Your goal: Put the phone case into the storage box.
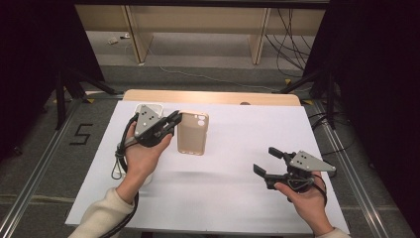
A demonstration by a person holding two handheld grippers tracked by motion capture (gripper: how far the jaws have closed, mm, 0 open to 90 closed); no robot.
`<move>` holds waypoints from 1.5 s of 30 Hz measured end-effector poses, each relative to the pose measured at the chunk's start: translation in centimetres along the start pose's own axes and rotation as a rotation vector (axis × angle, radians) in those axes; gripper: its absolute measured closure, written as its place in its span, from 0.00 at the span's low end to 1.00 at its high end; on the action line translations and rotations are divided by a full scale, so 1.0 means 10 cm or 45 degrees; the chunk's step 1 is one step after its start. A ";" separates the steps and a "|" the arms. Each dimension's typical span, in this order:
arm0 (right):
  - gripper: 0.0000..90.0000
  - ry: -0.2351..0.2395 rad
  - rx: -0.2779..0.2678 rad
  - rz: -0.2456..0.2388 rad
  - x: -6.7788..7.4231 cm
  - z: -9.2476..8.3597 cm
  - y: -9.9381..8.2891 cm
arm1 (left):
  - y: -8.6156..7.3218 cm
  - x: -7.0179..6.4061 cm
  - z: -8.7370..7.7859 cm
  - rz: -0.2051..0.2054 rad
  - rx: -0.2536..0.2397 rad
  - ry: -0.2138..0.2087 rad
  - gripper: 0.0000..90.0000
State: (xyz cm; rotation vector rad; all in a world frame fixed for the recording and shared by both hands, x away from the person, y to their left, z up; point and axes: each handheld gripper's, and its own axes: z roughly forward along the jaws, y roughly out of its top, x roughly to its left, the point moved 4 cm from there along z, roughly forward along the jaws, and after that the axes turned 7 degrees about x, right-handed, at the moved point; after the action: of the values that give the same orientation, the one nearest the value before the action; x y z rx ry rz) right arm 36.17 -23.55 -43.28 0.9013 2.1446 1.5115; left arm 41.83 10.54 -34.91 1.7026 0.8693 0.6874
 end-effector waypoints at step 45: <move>0.21 -0.015 0.022 -0.004 -0.01 0.00 -0.01 | 0.11 0.23 -0.12 -0.050 -0.027 0.087 0.94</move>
State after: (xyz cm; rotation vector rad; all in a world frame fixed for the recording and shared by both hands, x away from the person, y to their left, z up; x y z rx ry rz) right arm 36.20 -23.62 -43.42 0.9098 2.1527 1.4848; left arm 42.47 12.86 -33.44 1.6466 0.9378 0.7295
